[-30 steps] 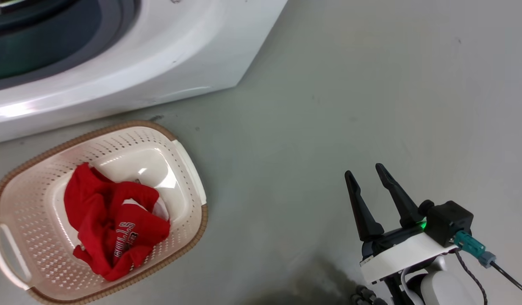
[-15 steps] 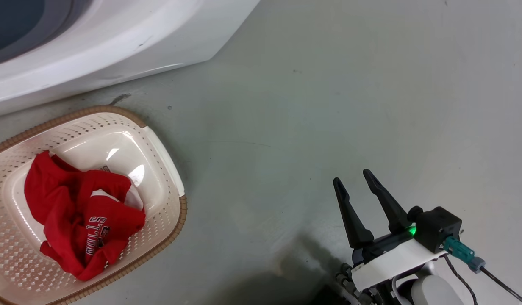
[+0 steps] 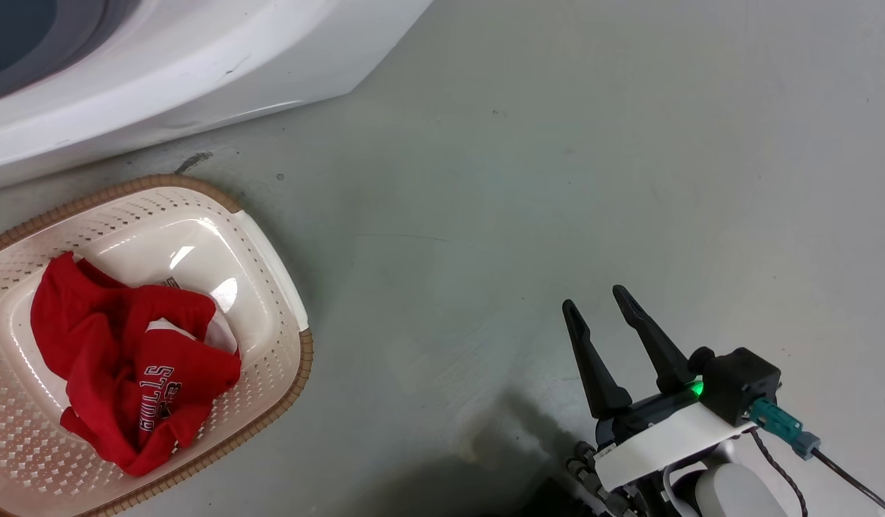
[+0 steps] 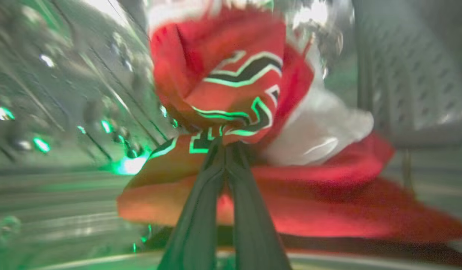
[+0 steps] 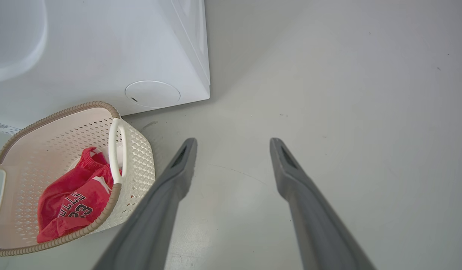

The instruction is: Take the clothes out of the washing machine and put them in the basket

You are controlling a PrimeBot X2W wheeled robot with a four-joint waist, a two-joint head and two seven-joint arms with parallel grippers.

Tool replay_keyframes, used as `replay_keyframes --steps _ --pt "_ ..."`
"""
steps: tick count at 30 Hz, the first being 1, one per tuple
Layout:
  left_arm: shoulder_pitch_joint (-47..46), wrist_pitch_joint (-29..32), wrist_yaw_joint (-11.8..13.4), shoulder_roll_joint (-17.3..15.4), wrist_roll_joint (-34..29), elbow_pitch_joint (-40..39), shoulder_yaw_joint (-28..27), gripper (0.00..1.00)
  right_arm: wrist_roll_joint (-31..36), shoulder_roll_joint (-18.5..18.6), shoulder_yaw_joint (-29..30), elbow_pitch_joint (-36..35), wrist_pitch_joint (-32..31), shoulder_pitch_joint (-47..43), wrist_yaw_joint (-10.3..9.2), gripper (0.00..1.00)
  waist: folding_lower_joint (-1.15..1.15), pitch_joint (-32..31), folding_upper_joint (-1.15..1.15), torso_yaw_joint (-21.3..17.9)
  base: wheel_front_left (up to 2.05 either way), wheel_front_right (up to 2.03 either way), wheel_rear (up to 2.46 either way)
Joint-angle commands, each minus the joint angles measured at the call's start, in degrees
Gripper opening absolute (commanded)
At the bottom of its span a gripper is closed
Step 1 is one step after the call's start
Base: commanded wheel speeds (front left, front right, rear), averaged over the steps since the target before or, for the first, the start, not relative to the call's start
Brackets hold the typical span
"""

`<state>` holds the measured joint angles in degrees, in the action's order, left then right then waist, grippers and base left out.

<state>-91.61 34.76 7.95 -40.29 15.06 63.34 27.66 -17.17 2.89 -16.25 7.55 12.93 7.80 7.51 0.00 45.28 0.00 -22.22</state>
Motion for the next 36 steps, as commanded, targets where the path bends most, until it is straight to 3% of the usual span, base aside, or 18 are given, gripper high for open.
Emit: replay_keyframes --steps 1,2,8,18,26,36 --pt "1.1 -2.0 0.6 -0.2 0.2 -1.3 -0.1 0.0 -0.4 0.0 0.0 0.2 0.3 0.8 -0.04 1.0 0.0 -0.2 0.0 0.1 0.0 0.0 0.0" --pt "3.3 -8.8 1.4 -0.2 1.2 -4.8 -1.1 0.0 -0.4 0.0 0.3 0.3 0.3 1.3 -0.03 1.0 0.0 -1.0 0.0 0.4 0.0 0.0 0.0" --pt "8.5 -22.2 1.1 1.7 3.0 -9.1 -2.0 0.0 0.5 0.0 1.7 0.6 0.3 2.1 -0.03 1.0 0.0 -3.8 0.0 1.5 0.0 0.0 0.0" --pt "19.0 -41.1 -1.1 9.7 7.9 -8.6 -3.3 0.0 2.1 0.0 5.0 1.2 -1.1 0.5 -0.03 1.0 0.0 -14.2 0.0 4.6 0.0 0.0 0.0" --pt "28.3 -48.2 -2.7 14.8 11.5 -8.4 -4.5 0.0 3.6 0.0 7.7 0.6 -3.4 -3.2 -0.03 1.0 0.0 -23.2 0.0 7.1 0.0 0.0 0.0" --pt "42.8 -50.0 -2.4 19.2 13.7 -17.0 -5.9 0.0 5.4 0.0 10.8 -1.3 -6.0 -8.0 -0.03 1.0 0.0 -31.8 0.0 10.5 0.0 0.0 0.0"
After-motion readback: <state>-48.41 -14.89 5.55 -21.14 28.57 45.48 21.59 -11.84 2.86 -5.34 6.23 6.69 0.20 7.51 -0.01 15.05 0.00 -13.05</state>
